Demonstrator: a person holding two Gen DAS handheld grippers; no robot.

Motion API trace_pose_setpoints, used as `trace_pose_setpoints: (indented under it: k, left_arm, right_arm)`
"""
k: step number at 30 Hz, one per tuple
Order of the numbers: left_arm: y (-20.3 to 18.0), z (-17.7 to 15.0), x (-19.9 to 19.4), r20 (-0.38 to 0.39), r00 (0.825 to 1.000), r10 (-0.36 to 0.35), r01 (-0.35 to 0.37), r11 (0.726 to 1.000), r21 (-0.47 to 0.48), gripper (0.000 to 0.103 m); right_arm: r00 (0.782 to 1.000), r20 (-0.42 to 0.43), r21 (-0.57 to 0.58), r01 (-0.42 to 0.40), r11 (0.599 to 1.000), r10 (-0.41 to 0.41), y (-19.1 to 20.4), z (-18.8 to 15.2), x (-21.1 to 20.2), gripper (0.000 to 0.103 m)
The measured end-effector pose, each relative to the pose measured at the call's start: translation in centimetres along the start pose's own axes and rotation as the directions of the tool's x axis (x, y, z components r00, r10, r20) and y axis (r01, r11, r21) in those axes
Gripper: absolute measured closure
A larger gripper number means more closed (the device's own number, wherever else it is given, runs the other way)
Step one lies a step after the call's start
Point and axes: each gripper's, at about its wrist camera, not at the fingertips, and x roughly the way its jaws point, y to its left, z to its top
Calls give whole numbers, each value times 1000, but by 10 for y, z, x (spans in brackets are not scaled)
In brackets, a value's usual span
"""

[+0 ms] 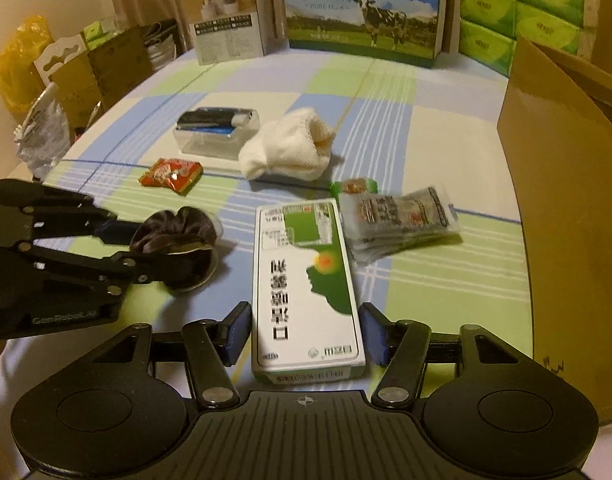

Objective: Organize objects
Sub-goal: 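Grasp the dark scrunchie with the left tool while the right tool grasps the green medicine box, then carry the scrunchie and medicine box with both tools over the cardboard box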

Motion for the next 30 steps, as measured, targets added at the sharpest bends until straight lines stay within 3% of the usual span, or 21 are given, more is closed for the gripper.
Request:
trace_pose_setpoints:
  k: [3,9,12,14,30]
  left_arm:
    - [1,-1,-8,-3,1000,26,-26,999,-38,84]
    - [7,0,-21,-12,996,85,-86,989,-120,85]
    - [9,1,-25,-23,995,97,-99,983,-154,85]
    - [7,1,-28,-32,993,111,-115,980,-164,85]
    - [-56,4,-93,-39,990,137,-142,956,-256,85]
  right_arm:
    - [1000,16,-22,-4,1000,4,3,2,4,39]
    - [1000,29,-72,15,997,-13,9,7,18,40]
    - [1000,7,-76,21,997,-20,10,5,22,50]
    - [1000,-2,-60,19,998,-19,9,4,18,51]
    - [998,67,90,2,996,-8,3,-28,-92,51]
